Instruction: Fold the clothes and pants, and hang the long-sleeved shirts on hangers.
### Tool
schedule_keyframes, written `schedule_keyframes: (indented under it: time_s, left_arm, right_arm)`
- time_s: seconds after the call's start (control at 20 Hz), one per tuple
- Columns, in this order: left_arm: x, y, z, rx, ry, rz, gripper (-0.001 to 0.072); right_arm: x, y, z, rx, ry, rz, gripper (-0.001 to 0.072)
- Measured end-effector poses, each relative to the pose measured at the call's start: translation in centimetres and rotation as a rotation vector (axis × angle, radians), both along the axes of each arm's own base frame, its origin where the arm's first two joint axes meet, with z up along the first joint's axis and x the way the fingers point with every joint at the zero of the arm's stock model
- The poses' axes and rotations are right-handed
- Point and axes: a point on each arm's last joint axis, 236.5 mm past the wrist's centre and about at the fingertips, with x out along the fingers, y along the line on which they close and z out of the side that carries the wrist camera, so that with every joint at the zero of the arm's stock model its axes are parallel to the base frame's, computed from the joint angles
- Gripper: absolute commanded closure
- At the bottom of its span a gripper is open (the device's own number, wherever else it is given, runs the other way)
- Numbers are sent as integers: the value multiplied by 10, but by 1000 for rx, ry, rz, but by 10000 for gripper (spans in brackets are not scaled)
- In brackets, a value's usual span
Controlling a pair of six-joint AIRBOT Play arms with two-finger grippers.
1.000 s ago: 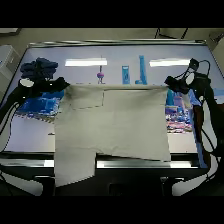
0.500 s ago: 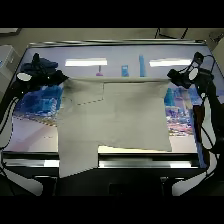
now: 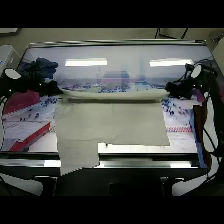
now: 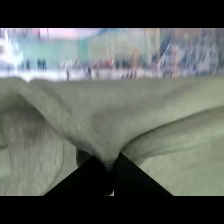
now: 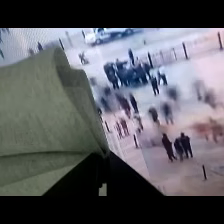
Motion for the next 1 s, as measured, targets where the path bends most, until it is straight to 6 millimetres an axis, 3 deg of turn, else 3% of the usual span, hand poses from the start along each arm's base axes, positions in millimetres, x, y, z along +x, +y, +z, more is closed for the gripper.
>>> schedule_keyframes:
  time_s: [0.2, 0.45, 0.5, 0.55, 0.6, 0.75, 0.85, 1.0]
  left_arm:
    - [-55, 0, -42, 34, 215, -33, 679]
    - [-85, -1, -67, 46, 320, -45, 654]
    - [-87, -1, -69, 47, 330, -45, 476]
    - [-89, 0, -70, 49, 336, -45, 205]
    - [-91, 0, -70, 49, 345, -44, 102]
    - [-92, 12, -55, 42, 342, -37, 115]
    - [-95, 28, -36, 41, 330, -17, 130]
    - [-122, 52, -18, 66, 357, 7, 132]
  right_arm:
    - [-37, 6, -27, 15, 134, 57, 673]
    - [-47, 16, -37, 49, 160, 104, 663]
    - [-48, 17, -38, 56, 161, 104, 535]
    - [-48, 20, -39, 66, 162, 106, 329]
    - [-47, 23, -38, 78, 157, 107, 287]
    - [-48, 24, -20, 91, 148, 114, 148]
    - [-56, 9, -5, 79, 156, 100, 95]
    - [-94, -15, 4, 112, 256, 45, 96]
